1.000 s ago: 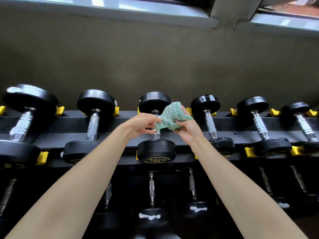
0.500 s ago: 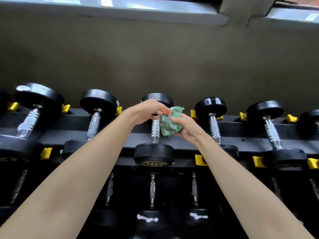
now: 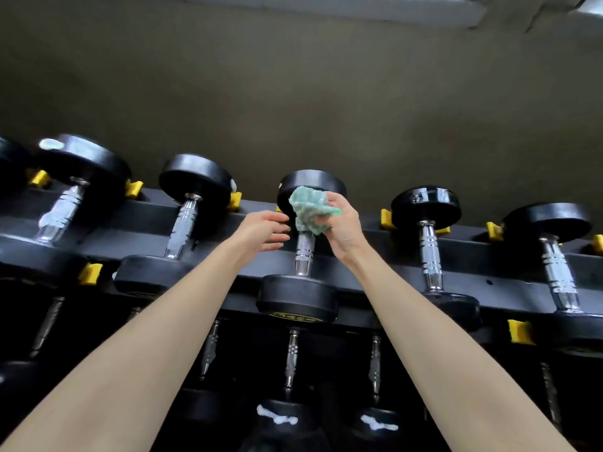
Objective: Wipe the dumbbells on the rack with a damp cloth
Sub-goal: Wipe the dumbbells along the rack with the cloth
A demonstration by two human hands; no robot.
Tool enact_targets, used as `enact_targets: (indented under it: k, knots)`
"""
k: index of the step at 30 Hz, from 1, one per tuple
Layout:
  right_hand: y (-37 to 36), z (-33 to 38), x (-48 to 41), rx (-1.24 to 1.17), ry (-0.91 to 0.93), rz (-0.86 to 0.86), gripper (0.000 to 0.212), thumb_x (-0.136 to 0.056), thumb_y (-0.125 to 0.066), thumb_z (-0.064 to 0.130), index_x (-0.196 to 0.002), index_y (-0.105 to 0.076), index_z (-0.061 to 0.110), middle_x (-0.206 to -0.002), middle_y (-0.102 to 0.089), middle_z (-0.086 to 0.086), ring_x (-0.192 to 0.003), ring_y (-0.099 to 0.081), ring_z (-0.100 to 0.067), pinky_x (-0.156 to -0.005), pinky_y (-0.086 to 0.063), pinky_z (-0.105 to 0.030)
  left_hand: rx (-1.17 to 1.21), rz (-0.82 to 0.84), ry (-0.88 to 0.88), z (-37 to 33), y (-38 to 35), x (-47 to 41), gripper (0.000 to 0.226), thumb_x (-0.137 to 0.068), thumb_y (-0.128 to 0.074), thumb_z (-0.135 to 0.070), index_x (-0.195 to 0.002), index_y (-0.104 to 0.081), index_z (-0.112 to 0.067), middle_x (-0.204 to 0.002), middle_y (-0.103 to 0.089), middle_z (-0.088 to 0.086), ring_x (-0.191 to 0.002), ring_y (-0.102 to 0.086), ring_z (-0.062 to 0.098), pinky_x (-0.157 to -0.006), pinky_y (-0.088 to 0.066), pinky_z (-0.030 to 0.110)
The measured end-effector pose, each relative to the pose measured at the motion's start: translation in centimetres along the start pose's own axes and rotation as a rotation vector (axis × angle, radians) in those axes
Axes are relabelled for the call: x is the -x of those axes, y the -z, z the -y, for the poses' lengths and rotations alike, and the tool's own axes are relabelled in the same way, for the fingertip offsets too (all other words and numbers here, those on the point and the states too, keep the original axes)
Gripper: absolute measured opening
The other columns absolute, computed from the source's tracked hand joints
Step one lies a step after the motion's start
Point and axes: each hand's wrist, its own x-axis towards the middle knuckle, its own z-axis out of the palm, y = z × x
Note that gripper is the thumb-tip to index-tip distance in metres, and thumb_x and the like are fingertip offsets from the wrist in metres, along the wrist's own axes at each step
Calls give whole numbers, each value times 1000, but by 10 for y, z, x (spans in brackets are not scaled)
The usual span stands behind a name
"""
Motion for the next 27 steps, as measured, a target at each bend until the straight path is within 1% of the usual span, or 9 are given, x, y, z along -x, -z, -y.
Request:
enact_targets:
  k: [2, 5, 7, 9, 11, 14, 17, 22, 27]
  knots:
    - [7, -8, -4, 144, 61, -74, 40, -82, -48, -17, -88, -56, 22, -87, -60, 0, -77, -55, -11, -64, -47, -19, 30, 18, -69, -1, 0, -3, 39, -90, -47, 6, -125, -54, -10, -109, -59, 8, -85, -60, 15, -70, -51, 23]
    - [24, -17, -7, 477, 146, -121, 51, -77, -46, -17, -85, -50, 33, -84, -60, 3, -80, -55, -12, -73, -48, -30, 17, 48, -141, -5, -6, -6, 47, -89, -53, 3, -132, -49, -15, -118, -55, 7, -103, -56, 17, -79, -51, 27]
    - [29, -18, -5, 610, 154, -113, 53, -74, -45, -16, -84, -47, 35, -85, -60, 1, -82, -54, -16, -74, -48, -34, -33, 87, -163, -6, -11, -6, 46, -90, -56, -3, -133, -49, -18, -118, -56, 6, -106, -56, 16, -83, -50, 29]
    - [29, -14, -1, 677, 133, -80, 51, -74, -44, -17, -89, -47, 31, -90, -59, -2, -84, -52, -17, -74, -46, -31, -112, 103, -178, -6, -16, -5, 38, -90, -58, -7, -126, -55, -18, -110, -60, 5, -102, -57, 15, -82, -51, 27]
    - [30, -12, 3, 692, 102, -23, 48, -73, -44, -19, -88, -47, 27, -90, -56, -1, -85, -50, -17, -73, -44, -30, -192, 93, -187, -4, -17, -3, 28, -89, -60, -7, -116, -60, -14, -96, -62, 3, -92, -58, 13, -79, -49, 24]
    - [35, -17, 14, 667, 49, 38, 50, -73, -48, -17, -79, -49, 33, -83, -54, 4, -81, -50, -16, -68, -45, -35, -331, 106, -204, 1, -13, 0, 20, -86, -64, -7, -106, -65, -8, -82, -63, -1, -77, -59, 8, -77, -49, 21]
    - [36, -20, 30, 652, 3, 54, 45, -76, -47, -14, -78, -51, 31, -81, -55, 3, -78, -48, -14, -64, -39, -28, -432, 148, -200, 6, -10, 8, 9, -85, -66, -7, -94, -67, -10, -75, -63, -1, -72, -57, 6, -72, -47, 22]
    - [37, -16, 54, 603, -141, 181, 34, -80, -49, -7, -85, -54, 26, -81, -56, 0, -73, -48, -12, -61, -38, -24, -654, 250, -116, 11, -5, 19, 5, -86, -65, -10, -86, -69, -9, -74, -62, 1, -73, -55, 8, -68, -46, 18]
    - [32, 0, 63, 624, -225, 233, 33, -72, -54, -4, -97, -54, 19, -95, -57, -5, -83, -51, -14, -66, -42, -25, -762, 316, -86, 3, -4, 27, 13, -89, -60, -16, -83, -69, -10, -76, -60, -2, -72, -53, 7, -67, -44, 18]
